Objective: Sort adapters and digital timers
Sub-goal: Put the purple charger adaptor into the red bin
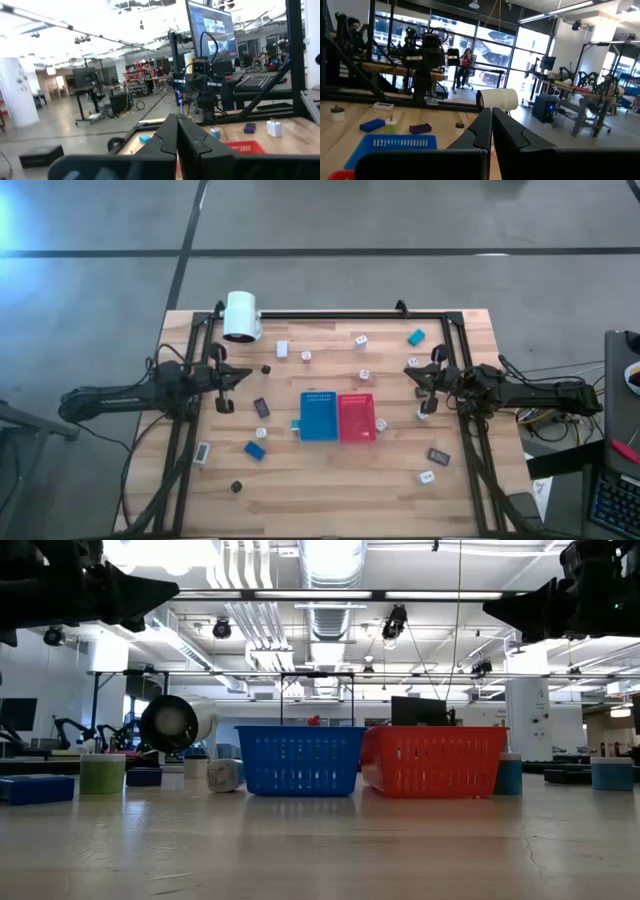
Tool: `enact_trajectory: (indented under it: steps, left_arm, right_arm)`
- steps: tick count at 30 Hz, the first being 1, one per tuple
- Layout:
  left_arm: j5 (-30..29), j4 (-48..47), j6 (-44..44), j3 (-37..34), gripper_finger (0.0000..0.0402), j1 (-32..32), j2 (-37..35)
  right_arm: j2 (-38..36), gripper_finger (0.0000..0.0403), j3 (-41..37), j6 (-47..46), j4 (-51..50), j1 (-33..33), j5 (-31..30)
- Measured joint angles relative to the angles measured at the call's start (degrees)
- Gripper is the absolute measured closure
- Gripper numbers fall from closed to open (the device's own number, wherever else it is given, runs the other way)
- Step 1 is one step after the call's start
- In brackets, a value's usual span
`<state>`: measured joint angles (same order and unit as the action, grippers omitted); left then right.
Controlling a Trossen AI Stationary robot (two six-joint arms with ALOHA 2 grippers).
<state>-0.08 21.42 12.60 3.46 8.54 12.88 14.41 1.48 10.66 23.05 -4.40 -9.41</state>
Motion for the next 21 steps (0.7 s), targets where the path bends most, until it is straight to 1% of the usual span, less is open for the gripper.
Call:
enact_trajectory:
  steps: [3,6,8,21]
  left_arm:
    - [0.1,0.5,1.4,0.0,0.0399,0.0,0.0]
    - [0.1,-0.2,-3.6,0.0,0.0399,0.0,0.2]
    - [0.1,-0.2,-5.2,0.0,0.0399,0.0,0.2]
    - [0.1,-0.2,-6.0,0.0,0.0399,0.0,0.2]
  right_arm:
    - [0.0,0.0394,0.0,-1.1,0.1,0.0,0.0]
    - [0.0,0.0394,0.0,-1.3,0.1,0.0,0.0]
    - [0.0,0.0394,0.0,-1.6,0.2,0.0,-0.2]
    - [0.0,0.0394,0.0,-2.1,2.0,0.0,-0.4]
